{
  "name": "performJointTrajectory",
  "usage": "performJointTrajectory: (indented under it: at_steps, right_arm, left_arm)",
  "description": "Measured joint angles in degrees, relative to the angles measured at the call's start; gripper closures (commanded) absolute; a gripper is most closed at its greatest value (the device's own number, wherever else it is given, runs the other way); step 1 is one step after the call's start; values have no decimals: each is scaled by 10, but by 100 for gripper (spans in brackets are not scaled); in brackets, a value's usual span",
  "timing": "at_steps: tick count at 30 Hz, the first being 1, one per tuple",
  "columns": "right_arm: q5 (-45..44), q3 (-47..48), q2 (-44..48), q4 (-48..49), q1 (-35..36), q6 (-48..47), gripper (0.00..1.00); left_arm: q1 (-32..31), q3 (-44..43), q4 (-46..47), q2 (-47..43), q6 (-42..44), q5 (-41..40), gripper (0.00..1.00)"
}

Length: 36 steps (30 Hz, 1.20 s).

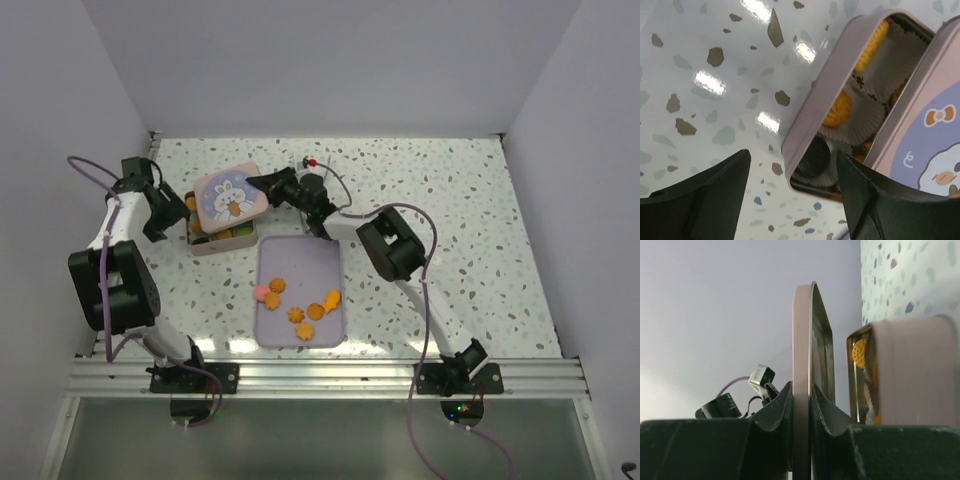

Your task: Pack the cookies

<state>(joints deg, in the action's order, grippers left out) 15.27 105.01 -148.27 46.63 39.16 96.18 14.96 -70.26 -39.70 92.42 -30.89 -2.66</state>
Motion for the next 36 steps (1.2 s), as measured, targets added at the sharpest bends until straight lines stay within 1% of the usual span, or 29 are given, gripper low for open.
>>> performJointTrajectory:
  at_steps: [4,7,12,17,19,20,22,24,25,26,28,29,30,32,36]
  right_arm:
    - [-39,45,-58,23,1,11,100]
    - [-59,59,-78,32,1,19,100]
    - [-68,60,-82,42,1,19,100]
    - [-60,57,-82,38,3,10,100]
    - [-53,47,-79,41,6,9,99]
    - [-52,40,-77,42,7,9,97]
    - [-50,31,-77,46,11,5,94]
    - [-48,28,-76,50,14,5,87]
    - [-47,27,-76,51,16,5,84]
    - [-47,26,-76,52,18,5,78]
    - [-44,26,-76,50,21,2,74]
    - [-40,26,-76,49,22,1,67]
    - [-39,26,-76,49,23,3,64]
    - [-37,25,-72,52,23,2,62]
    - [-36,5,-57,52,24,3,50]
  left_arm:
    - [20,0,40,50,6,10,27]
    - [24,0,66,70,14,19,28]
    - [33,9,117,73,20,31,31]
    - [60,36,156,73,14,33,35]
    - [70,48,166,73,12,33,41]
    - [73,53,167,73,9,33,43]
    - [78,60,172,73,5,33,50]
    - [79,70,182,73,3,33,55]
    - [79,75,188,73,2,35,55]
    - [79,81,194,73,2,38,56]
    - [78,92,203,73,2,45,58]
    - [78,97,206,73,2,47,58]
    - [76,103,210,73,2,50,58]
    - [72,113,216,73,1,55,59]
    - [56,130,230,72,-1,60,59]
